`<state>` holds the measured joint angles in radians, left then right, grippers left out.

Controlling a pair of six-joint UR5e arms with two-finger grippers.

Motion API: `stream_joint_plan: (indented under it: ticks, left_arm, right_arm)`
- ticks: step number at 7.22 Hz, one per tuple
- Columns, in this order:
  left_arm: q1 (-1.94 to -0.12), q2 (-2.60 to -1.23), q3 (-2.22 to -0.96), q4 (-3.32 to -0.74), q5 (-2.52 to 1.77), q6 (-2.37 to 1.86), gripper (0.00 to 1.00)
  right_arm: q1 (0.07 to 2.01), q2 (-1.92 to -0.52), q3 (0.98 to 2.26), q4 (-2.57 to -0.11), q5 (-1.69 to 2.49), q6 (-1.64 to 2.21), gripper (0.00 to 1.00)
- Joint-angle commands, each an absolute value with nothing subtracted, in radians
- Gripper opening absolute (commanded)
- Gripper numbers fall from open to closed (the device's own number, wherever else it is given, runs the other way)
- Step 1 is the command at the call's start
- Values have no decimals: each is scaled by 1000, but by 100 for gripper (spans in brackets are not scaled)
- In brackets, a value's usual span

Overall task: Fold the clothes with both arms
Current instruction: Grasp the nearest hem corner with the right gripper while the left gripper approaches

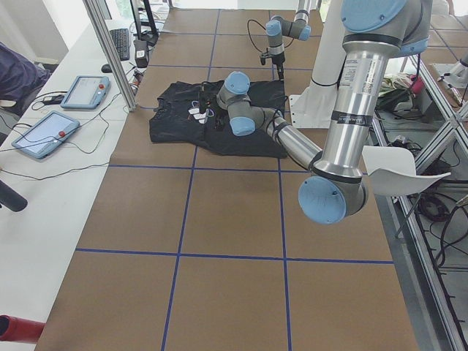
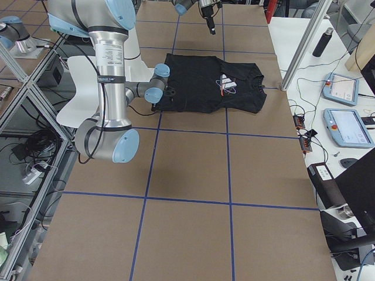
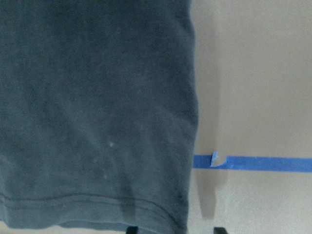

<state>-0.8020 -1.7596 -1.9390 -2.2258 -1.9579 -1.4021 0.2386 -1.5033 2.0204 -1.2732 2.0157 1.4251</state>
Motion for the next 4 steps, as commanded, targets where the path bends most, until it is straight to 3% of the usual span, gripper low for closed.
stream_joint_plan:
  ticks: [1, 3, 4]
  left_arm:
    - [-801, -1756, -1939, -2226, -1957, -1402, 100]
    - [-801, -1756, -1939, -2226, -1957, -1402, 100]
    - [-801, -1756, -1939, -2226, -1957, -1402, 100]
  right_arm:
    - [236, -1493, 2013, -1273, 2016, 1425, 49]
    - [236, -1494, 2008, -1273, 2014, 1425, 15]
    - [238, -1496, 2009, -1272, 2013, 1425, 4]
